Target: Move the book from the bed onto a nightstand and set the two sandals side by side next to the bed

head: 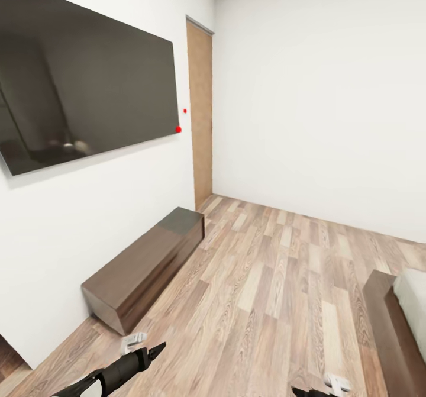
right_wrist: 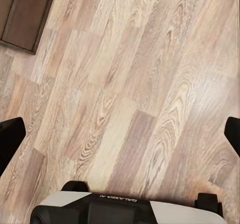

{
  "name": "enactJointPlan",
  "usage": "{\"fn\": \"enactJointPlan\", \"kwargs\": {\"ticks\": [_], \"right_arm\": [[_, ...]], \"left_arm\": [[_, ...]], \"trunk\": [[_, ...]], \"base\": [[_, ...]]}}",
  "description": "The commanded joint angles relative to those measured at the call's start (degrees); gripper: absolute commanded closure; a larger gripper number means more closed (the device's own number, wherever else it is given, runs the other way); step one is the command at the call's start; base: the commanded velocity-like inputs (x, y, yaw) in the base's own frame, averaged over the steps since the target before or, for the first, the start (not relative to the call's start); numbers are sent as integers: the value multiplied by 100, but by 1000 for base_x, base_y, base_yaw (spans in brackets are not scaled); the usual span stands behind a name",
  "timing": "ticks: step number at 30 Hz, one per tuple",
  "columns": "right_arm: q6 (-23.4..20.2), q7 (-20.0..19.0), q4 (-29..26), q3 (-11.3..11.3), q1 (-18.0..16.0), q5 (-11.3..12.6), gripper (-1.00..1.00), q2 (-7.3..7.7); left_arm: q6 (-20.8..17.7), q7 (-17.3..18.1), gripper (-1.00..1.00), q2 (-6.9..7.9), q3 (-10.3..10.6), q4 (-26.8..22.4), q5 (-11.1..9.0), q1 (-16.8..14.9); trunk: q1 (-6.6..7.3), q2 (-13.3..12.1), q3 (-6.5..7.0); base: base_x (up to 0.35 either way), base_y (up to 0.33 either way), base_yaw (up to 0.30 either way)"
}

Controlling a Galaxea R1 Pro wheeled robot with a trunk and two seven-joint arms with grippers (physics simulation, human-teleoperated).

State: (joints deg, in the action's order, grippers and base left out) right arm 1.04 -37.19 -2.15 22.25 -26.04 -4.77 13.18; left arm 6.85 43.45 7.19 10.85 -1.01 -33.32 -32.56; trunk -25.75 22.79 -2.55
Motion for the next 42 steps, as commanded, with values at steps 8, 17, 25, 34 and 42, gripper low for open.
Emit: {"fn": "enactJointPlan", "kwargs": {"ticks": [8, 17, 25, 34, 42], "right_arm": [[11, -8, 8, 43, -6, -68, -100, 1], [11, -7, 9, 43, -6, -73, -100, 1], [11, -7, 6, 43, -6, -76, -100, 1], [11, -1, 13, 41, -7, -76, -100, 1], [11, 2, 26, 35, -6, -75, -100, -8]], "left_arm": [[44, 6, -100, 2, 49, 5, -26, -5], [44, 6, -100, 2, 49, 5, -26, -5], [44, 6, -100, 2, 49, 5, -26, -5], [57, -203, -100, -1, 54, -1, -22, -5], [54, -1440, -100, -232, 189, -4, 75, 76]], "trunk": [[-4, 13, -29], [-4, 13, -47], [-4, 13, -62], [-4, 13, -80], [-4, 13, -100]], "base": [[0, 0, -276], [149, 0, -276], [45, 0, -276], [1, 0, -276], [0, 0, -271]]}}
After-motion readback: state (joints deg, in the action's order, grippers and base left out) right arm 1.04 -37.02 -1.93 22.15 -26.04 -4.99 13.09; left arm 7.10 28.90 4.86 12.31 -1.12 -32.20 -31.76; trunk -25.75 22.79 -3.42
